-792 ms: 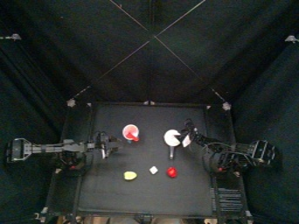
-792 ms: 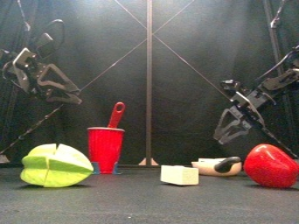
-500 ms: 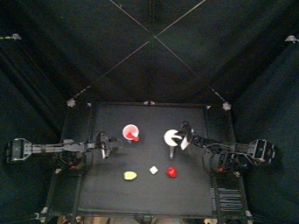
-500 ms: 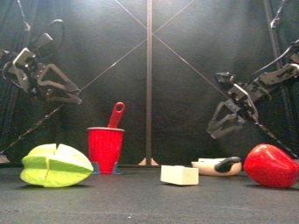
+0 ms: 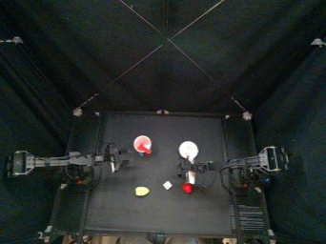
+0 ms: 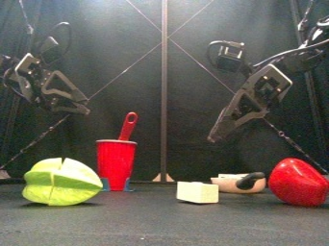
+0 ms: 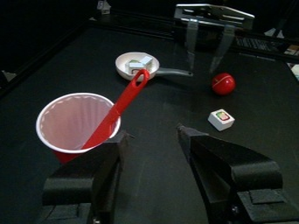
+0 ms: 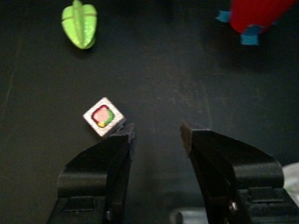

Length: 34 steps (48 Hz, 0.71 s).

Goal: Grab sushi piece from table

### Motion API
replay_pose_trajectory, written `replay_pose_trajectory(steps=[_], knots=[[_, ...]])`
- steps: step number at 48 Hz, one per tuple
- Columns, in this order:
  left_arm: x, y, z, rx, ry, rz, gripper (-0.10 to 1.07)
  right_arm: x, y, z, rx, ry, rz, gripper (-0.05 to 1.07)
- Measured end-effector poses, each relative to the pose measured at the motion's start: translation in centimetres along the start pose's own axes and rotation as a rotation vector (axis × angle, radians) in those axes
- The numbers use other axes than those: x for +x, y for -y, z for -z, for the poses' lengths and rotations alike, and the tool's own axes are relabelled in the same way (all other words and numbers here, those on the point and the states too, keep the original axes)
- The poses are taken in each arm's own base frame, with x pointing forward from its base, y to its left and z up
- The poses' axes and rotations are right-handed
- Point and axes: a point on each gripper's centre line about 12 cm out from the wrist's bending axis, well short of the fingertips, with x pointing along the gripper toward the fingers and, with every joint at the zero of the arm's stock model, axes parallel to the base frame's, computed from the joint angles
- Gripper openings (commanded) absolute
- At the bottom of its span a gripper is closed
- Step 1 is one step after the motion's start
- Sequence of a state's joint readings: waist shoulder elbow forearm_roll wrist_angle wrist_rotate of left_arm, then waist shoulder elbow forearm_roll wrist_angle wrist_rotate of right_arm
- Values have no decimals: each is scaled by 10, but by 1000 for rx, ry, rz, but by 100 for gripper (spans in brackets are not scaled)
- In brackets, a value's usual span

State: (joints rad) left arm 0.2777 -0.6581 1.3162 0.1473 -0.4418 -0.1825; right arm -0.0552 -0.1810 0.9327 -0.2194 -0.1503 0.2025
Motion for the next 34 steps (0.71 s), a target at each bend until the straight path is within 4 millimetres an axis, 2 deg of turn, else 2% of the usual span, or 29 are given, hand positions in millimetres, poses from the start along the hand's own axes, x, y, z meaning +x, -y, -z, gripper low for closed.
replay_pose_trajectory(steps=[8, 20, 25, 34], knots=[[0, 0, -1, 0, 2, -1, 86, 21, -21, -4, -18, -27, -50, 87], [0, 0, -1, 0, 2, 0, 86, 56, -47, 8, -35, -100, -101, 96], [0, 0, -1, 0, 2, -1, 86, 70, -53, 13, -46, -136, -107, 96], [0, 0, -1, 0, 2, 0, 86, 82, -55, 14, -60, -175, -103, 96]])
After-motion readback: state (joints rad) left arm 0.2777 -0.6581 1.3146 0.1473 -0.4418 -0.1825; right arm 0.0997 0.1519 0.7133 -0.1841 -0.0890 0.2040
